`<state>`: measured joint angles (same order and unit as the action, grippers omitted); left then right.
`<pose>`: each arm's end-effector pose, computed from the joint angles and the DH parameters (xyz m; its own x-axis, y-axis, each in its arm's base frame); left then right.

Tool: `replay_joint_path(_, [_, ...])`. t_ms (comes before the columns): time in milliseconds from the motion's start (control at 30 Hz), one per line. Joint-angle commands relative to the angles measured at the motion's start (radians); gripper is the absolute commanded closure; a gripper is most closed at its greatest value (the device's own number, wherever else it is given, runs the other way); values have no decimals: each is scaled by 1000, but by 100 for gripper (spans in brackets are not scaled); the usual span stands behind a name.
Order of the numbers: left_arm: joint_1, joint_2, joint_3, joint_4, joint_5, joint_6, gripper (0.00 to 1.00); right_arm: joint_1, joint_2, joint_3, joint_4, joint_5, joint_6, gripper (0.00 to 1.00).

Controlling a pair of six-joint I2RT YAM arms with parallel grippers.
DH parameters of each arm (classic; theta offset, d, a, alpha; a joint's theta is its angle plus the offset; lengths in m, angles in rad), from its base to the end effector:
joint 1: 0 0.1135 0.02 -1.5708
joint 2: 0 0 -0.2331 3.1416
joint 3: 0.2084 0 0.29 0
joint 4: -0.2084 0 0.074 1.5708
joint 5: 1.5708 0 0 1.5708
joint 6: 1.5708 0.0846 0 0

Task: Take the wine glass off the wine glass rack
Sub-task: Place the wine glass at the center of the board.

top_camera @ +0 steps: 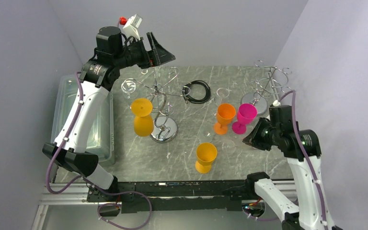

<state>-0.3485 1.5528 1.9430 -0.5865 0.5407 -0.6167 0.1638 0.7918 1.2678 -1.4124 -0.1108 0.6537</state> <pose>0.3602 -0.1772 0.4814 -0.5933 -0.3120 -0.7421 0.5199 0.5552 -0.6491 0.1708 0.0377 0.3354 -0.7687 0.4856 -0.4163 0.3033 0.8498 0.4311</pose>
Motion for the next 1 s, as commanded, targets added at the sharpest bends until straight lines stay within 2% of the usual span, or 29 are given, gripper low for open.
replay_joint_path(0, [-4, -46, 3, -4, -16, 38, 1, -1, 58, -18, 77, 26, -41, 100])
replay_joint_path(333, [-4, -58, -6, -19, -11, 69, 0, -1, 229, -32, 163, 46, -86, 100])
replay_joint_path(767, [-7, -56, 10, -65, -16, 116, 1, 18, 418, 27, 190, 41, -135, 100])
replay_joint_path(967, [-12, -44, 20, -75, -11, 124, 1, 65, 473, 64, 184, 63, -131, 84])
